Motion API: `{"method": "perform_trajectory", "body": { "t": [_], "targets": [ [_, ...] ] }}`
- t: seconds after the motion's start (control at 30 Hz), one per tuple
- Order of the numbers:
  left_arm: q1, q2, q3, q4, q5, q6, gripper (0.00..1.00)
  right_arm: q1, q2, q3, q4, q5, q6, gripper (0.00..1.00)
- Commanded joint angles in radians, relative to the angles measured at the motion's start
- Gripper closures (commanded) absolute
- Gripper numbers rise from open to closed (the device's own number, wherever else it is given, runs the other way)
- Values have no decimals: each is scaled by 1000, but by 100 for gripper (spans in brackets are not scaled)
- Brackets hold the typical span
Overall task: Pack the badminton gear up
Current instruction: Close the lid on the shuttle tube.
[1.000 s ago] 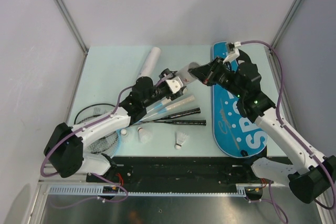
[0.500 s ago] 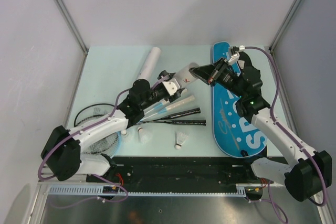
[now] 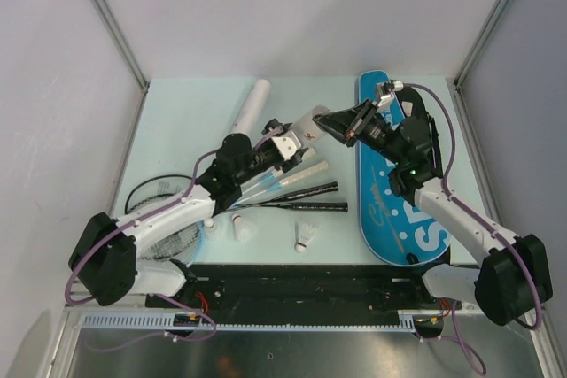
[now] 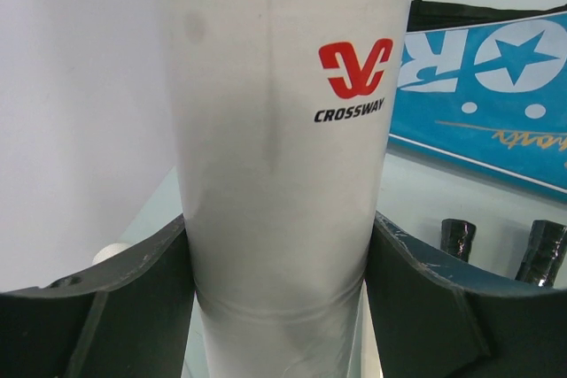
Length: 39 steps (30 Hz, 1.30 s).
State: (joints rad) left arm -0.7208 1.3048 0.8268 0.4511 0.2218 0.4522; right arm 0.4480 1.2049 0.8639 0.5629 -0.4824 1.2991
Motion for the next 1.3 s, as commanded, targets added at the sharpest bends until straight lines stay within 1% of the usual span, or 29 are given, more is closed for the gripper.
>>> {"method": "perform_trajectory", "body": {
  "t": [0.0,0.03,0.07,0.1,0.13,0.2,0.23,0.27,0.33,0.37,0.43,0.5,0.53,0.6,0.63,0.67,0.8,0.93,1.0,1.1,1.13,1.17,1.2,1.23,1.27],
  "targets": [
    [-39,-114,20,256,168,19,91,-8,99,-48,-55,-108,90,98],
    [-39,-121,14,258,171,20,91,-15,104,-51,-55,-123,103,95],
    [-39,-131,9,261,171,22,91,-31,105,-63,-49,-136,117,87],
    [-39,-136,0,268,169,22,91,-38,105,-63,-41,-156,123,84],
    [-39,-140,-5,270,165,22,91,-46,94,-63,-44,-157,105,80],
    [-39,-153,-9,271,151,23,91,-67,62,-51,-105,-133,50,65],
    [-39,-154,-8,271,125,23,92,-72,30,-43,-132,-125,-11,57],
    [-39,-153,-9,271,114,23,92,-80,16,-34,-173,-119,-36,54],
    [-39,-150,-9,271,99,28,92,-97,-14,10,-208,-111,-125,52],
    [-39,-147,-8,271,96,28,92,-101,-21,35,-257,-110,-153,51],
    [-39,-141,-5,271,87,28,92,-115,-34,99,-282,-130,-191,51],
    [-39,-141,-5,271,85,26,92,-126,-47,130,-287,-160,-233,50],
    [-39,-142,-3,271,82,28,92,-140,-54,167,-297,-173,-250,48],
    [-40,-142,-3,271,74,28,91,-155,-83,187,-291,-206,-290,44],
    [-39,-142,-2,271,68,29,91,-167,-99,199,-293,-209,-305,40],
    [-40,-142,-2,271,64,28,91,-175,-125,205,-308,-211,-320,39],
    [-40,-141,3,271,47,8,91,-189,-172,205,-334,-196,-420,39],
    [-39,-141,3,271,42,2,91,-163,-176,205,-328,-202,-443,41],
    [-39,-142,9,270,30,0,91,-143,-192,207,-342,-177,-465,42],
    [-39,-144,52,247,-92,-23,89,-164,-238,205,-425,-92,-540,39],
    [-40,-139,79,177,-213,-27,89,-176,-272,205,-495,-61,-575,36],
    [-39,-122,174,114,-298,-23,89,-192,-289,205,-532,0,-593,34],
    [-39,-105,234,41,-359,-11,89,-216,-304,205,-556,27,-607,33],
    [-35,-84,298,-95,-465,9,88,-224,-321,205,-637,57,-639,32],
    [-32,-28,425,-168,-493,58,85,-229,-323,205,-665,67,-653,33]
  ]
}}
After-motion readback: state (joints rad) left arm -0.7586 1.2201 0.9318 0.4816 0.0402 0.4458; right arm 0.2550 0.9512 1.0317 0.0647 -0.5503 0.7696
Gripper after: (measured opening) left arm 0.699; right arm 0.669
